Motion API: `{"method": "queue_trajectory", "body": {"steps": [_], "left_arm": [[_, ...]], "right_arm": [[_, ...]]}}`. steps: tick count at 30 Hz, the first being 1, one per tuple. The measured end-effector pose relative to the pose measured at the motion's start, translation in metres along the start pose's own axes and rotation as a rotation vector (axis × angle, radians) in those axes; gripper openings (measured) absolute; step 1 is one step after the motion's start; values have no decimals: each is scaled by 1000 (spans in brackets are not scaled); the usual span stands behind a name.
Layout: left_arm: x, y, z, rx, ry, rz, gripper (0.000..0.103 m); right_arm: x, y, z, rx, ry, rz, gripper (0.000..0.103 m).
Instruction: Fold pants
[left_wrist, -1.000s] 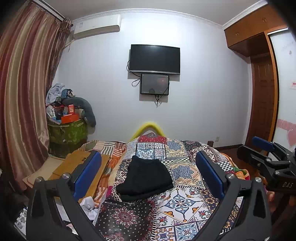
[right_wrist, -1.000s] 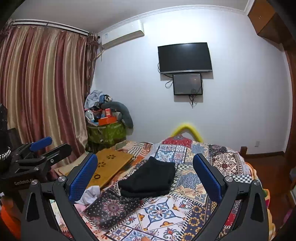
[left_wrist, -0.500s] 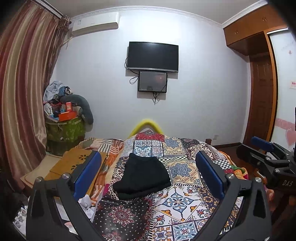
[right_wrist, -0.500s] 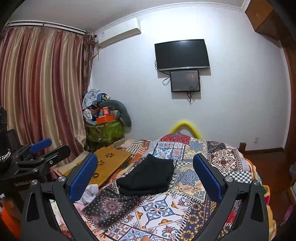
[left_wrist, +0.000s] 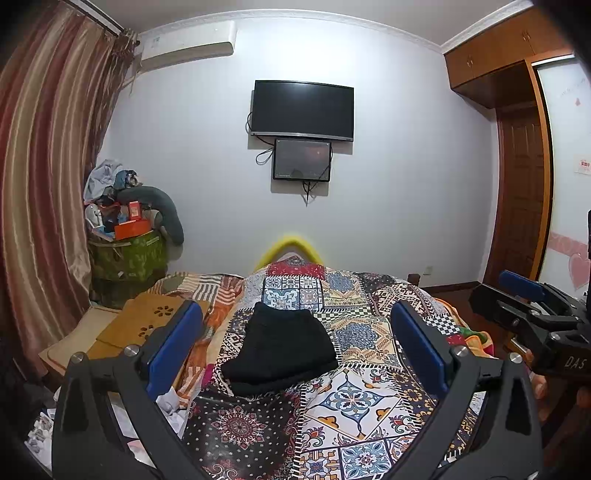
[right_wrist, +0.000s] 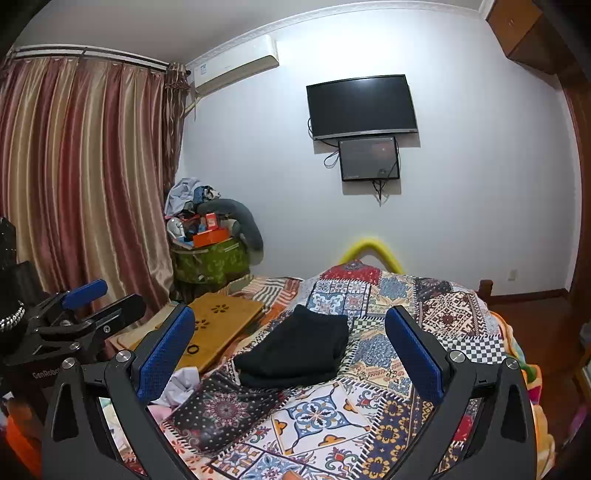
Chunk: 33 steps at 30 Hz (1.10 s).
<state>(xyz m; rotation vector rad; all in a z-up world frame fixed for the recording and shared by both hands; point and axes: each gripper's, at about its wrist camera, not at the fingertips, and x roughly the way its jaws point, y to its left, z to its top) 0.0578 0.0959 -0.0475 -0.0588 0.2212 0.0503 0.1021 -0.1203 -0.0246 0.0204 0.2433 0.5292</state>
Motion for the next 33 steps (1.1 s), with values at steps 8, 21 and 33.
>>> {"method": "queue_trajectory", "body": {"steps": [8, 21, 33], "left_arm": [[1, -1, 0, -4, -2, -4, 103], [2, -4, 0, -3, 14, -40, 103], [2, -3, -2, -5, 18, -35, 103]], "right_arm": [[0, 1, 0, -2, 1, -4, 102], [1, 3, -1, -8, 10, -8, 102], [4, 3, -1, -7, 23, -7, 102]]}}
